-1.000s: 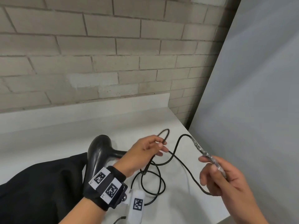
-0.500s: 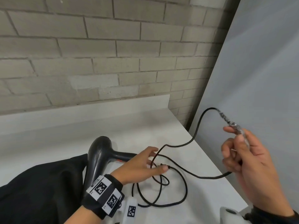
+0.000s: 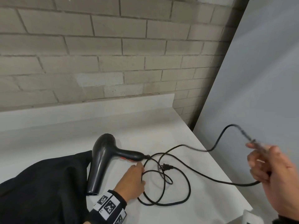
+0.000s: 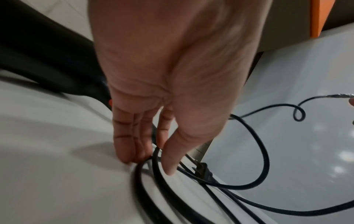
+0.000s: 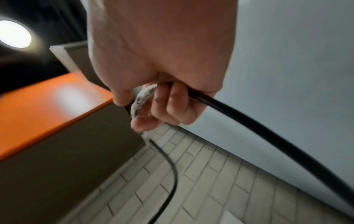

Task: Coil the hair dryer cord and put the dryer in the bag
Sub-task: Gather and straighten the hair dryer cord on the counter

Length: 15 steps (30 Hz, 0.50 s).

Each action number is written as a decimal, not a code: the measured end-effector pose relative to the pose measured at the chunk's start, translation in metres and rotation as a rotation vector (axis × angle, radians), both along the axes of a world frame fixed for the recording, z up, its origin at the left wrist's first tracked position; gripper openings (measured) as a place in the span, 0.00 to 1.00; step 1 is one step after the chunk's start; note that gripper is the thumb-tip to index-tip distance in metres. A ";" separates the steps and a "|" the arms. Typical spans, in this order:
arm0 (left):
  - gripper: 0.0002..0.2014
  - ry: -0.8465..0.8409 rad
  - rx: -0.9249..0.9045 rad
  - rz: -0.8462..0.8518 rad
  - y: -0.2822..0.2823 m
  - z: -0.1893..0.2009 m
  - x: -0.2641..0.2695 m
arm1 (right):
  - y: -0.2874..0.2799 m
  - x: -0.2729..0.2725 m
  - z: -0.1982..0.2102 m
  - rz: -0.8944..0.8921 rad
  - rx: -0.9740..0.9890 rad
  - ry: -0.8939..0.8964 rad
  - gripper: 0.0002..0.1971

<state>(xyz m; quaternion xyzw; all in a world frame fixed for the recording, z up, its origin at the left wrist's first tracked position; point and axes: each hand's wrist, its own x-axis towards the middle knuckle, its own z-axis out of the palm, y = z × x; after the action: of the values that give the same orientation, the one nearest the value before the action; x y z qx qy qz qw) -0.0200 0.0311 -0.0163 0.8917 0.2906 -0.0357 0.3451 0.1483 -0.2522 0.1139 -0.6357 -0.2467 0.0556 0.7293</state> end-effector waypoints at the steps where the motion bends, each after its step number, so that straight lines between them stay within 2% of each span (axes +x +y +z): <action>1: 0.17 -0.001 -0.010 0.003 -0.001 -0.001 0.001 | 0.000 -0.004 -0.007 -0.014 -0.091 -0.045 0.33; 3: 0.18 -0.019 -0.043 0.018 -0.002 0.000 0.003 | 0.002 -0.012 -0.021 0.003 -0.276 -0.142 0.37; 6: 0.15 -0.097 -0.095 0.068 -0.001 0.010 0.001 | 0.009 -0.027 -0.039 0.169 -0.555 -0.229 0.32; 9: 0.14 -0.256 -0.161 0.088 0.003 0.033 -0.012 | 0.014 -0.036 -0.064 0.269 -0.790 -0.321 0.27; 11: 0.16 -0.374 -0.210 0.066 0.006 0.054 -0.026 | 0.018 -0.041 -0.076 0.256 -0.889 -0.353 0.18; 13: 0.16 -0.484 -0.285 0.055 0.008 0.077 -0.042 | 0.020 -0.039 -0.087 0.208 -0.964 -0.311 0.10; 15: 0.15 -0.574 -0.352 0.040 0.008 0.099 -0.056 | 0.021 -0.032 -0.093 0.157 -0.973 -0.290 0.08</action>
<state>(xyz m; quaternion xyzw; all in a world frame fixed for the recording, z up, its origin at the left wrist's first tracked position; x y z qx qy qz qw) -0.0763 0.0396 0.0830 0.7864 0.1883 0.1740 0.5621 0.1162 -0.2310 0.0207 -0.8823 -0.3379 0.1301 0.3008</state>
